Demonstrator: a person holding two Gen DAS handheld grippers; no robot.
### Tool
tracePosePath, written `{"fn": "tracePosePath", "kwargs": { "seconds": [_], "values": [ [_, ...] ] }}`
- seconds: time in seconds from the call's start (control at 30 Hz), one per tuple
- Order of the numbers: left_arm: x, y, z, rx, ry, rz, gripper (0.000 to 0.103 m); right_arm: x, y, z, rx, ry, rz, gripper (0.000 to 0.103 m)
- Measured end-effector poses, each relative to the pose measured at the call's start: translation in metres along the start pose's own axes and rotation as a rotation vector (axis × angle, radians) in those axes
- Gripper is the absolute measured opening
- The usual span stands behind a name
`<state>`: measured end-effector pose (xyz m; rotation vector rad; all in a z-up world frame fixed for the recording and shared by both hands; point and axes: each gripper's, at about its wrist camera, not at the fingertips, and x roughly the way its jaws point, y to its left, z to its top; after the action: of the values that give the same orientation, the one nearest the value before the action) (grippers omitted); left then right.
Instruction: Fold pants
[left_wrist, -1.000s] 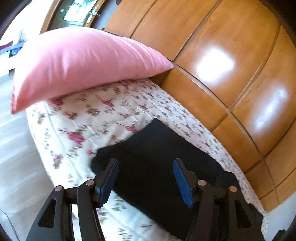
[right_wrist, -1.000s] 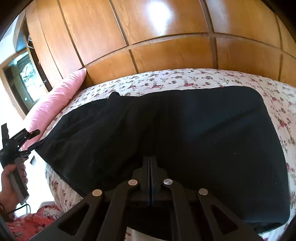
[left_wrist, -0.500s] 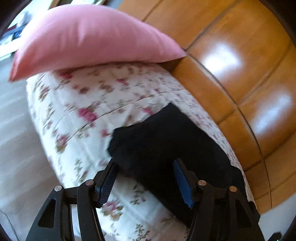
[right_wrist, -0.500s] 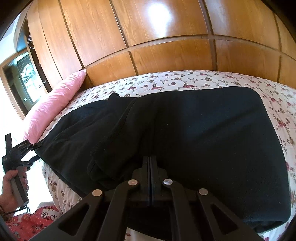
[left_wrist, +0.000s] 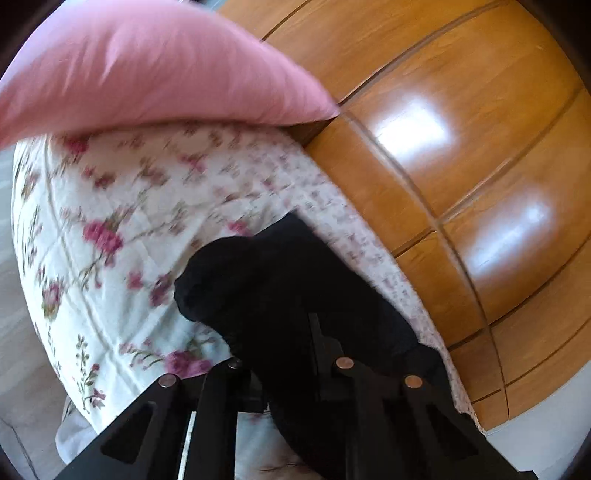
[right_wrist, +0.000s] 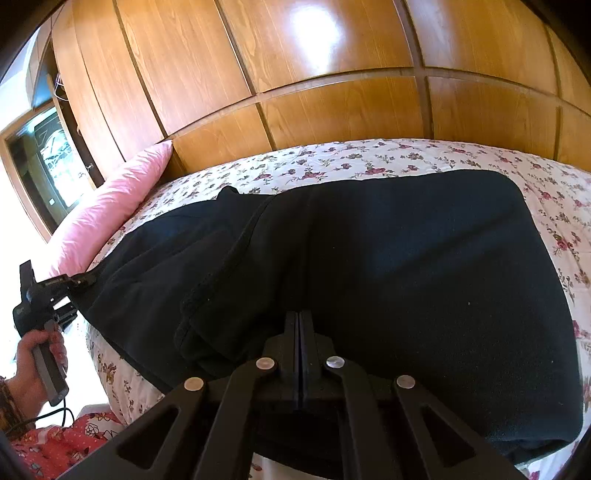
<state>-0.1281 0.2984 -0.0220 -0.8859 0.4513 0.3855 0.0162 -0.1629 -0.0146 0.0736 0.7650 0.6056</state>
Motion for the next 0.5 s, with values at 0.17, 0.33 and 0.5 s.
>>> {"fn": "tracePosePath", "kwargs": {
  "seconds": [0.17,0.33,0.5],
  "values": [
    [-0.032,-0.062,0.006,0.170,-0.071,-0.161,0.013,0.000,-0.001,0.000,0.001,0.000,0.000,0.004],
    [-0.049,-0.130,-0.001,0.311,-0.066,-0.348,0.013,0.001,-0.001,-0.001,0.010,0.000,0.000,0.004],
    [-0.055,-0.195,-0.012,0.403,-0.018,-0.533,0.013,0.002,-0.003,0.001,0.027,0.012,0.004,0.004]
  ]
}}
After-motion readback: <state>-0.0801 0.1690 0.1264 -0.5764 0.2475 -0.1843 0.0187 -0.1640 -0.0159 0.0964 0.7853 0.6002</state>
